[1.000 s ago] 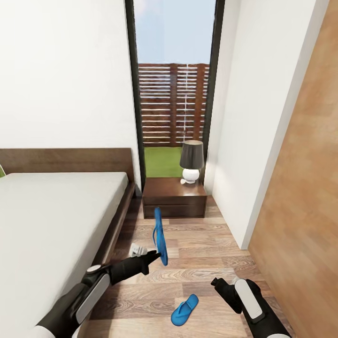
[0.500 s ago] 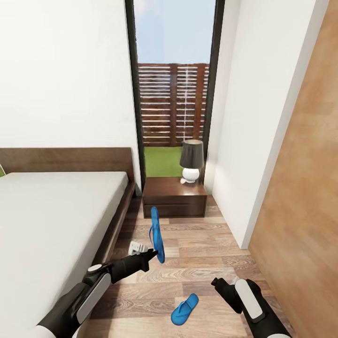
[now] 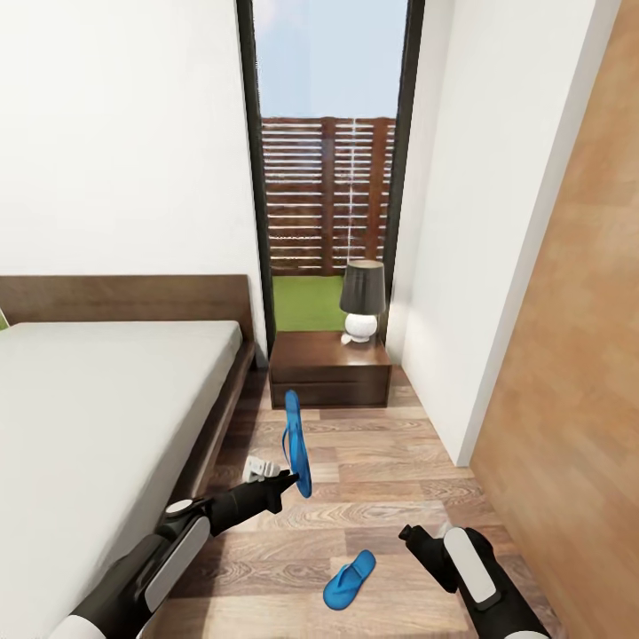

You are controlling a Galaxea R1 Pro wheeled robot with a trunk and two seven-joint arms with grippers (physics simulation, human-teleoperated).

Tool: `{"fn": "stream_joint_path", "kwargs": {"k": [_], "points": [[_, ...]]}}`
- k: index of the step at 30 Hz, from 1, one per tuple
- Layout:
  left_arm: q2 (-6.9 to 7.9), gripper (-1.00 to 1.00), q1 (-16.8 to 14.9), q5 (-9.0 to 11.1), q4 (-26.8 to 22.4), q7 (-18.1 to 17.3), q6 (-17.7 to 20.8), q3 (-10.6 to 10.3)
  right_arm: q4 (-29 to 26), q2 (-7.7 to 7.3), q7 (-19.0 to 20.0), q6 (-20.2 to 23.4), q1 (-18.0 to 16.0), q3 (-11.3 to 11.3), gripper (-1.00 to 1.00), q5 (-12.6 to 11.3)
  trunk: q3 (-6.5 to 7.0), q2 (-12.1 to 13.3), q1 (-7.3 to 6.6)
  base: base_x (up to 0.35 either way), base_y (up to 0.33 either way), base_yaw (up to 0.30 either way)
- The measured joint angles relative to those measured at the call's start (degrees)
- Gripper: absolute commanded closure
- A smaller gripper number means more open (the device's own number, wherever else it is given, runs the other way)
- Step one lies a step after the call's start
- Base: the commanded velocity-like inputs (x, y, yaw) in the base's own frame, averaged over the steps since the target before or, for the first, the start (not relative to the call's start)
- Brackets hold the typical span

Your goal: In the bedroom, move the book from the bed onto either nightstand, and place the two sandals side by side next to the bed.

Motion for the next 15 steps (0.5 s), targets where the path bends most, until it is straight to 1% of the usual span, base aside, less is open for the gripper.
{"fn": "stream_joint_path", "kwargs": {"k": [13, 15], "points": [[-0.17, 1.00, 0.0, 0.1, 0.0, 0.0, 0.1, 0.0, 0.2, 0.12, -0.3, -0.3, 0.0, 0.1, -1.00, 0.2, -2.33, -5.2, 2.86, 0.000, 0.000, 0.000], [-0.40, 1.00, 0.0, 0.1, 0.0, 0.0, 0.1, 0.0, 0.5, 0.43, -1.2, -0.3, 0.0, 0.1, -1.00, 0.3, -2.69, -6.0, 3.30, 0.000, 0.000, 0.000]]}}
